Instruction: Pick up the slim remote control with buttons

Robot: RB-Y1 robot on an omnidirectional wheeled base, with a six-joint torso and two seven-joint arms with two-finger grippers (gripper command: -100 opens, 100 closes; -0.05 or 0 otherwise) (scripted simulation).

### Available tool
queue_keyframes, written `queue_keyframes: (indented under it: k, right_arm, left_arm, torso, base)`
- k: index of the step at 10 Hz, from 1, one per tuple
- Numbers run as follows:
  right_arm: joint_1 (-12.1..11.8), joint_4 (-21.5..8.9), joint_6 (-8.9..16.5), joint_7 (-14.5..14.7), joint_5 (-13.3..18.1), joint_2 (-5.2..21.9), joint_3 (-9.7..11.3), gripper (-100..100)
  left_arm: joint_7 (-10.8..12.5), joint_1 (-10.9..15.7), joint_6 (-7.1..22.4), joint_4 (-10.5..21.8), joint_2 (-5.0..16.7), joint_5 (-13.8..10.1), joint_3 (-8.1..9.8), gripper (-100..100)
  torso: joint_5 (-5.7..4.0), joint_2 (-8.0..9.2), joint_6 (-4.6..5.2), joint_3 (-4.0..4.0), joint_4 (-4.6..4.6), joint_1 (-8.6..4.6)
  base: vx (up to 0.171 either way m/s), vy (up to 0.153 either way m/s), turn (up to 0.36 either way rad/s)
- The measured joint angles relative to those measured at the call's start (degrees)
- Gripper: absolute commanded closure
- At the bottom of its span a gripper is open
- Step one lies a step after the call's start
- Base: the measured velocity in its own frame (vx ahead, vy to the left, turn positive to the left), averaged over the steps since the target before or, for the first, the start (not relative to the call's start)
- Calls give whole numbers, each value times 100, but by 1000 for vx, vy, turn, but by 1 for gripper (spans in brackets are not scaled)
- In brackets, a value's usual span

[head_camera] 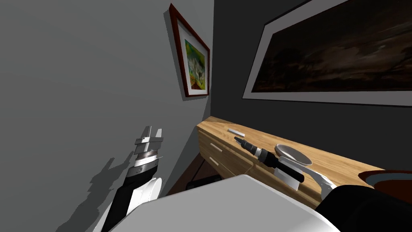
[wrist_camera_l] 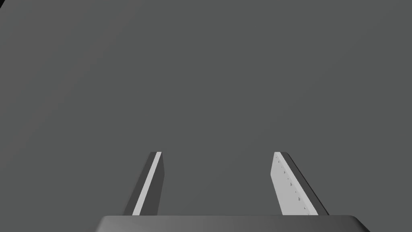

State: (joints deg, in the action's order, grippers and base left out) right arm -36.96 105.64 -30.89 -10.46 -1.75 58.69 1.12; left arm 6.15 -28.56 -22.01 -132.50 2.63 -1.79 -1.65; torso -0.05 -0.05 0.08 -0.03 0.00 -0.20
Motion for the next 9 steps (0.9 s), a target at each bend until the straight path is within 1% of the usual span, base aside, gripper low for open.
queue_keyframes:
  k: [1,2,3,4,5,6,7,8,9]
  right_arm:
    - [-34,-4,2,-11,-8,117,-12,-100]
    - [-160,-74,14,-42,-35,279,-17,-100]
    - [-182,-158,18,-75,-49,455,2,-100]
    - [-183,-189,18,-89,-53,573,11,-100]
    - [-237,-283,58,-138,-86,760,35,-100]
    - [-270,-373,57,-162,-94,934,62,-100]
    - [-293,-401,42,-163,-96,1040,65,-100]
    - [-439,-538,-8,-195,-138,1225,40,-100]
    - [-466,-611,-13,-212,-146,1395,70,-100]
  left_arm:
    - [0,-1,0,0,0,0,0,0]
    - [0,1,0,0,0,0,-1,0]
    - [0,0,0,0,0,0,0,0]
    - [0,-1,0,0,0,0,0,0]
    - [0,1,0,0,0,0,-1,0]
    - [0,0,0,0,0,0,0,0]
    - [0,-1,0,0,0,0,1,0]
    - [0,1,0,0,0,0,0,0]
    - [0,0,0,0,0,0,0,0]
  torso:
    - [0,0,4,0,0,3]
    - [1,0,-5,0,0,5]
    - [0,-2,-1,-1,0,2]
    - [0,-4,3,-2,0,3]
    - [0,-5,-7,-3,-1,3]
    - [0,-3,2,-2,-1,0]
    - [0,-4,6,-2,0,3]
    - [1,-4,-3,-2,-1,2]
    - [-1,-5,1,-3,-1,0]
  base:
    - [-24,-4,295]
    - [-23,-18,252]
    - [-11,-15,28]
    - [-20,-12,386]
    - [-24,-24,224]
    - [-11,-14,-42]
    - [-18,-12,274]
    - [-18,-23,223]
    - [-7,-13,35]
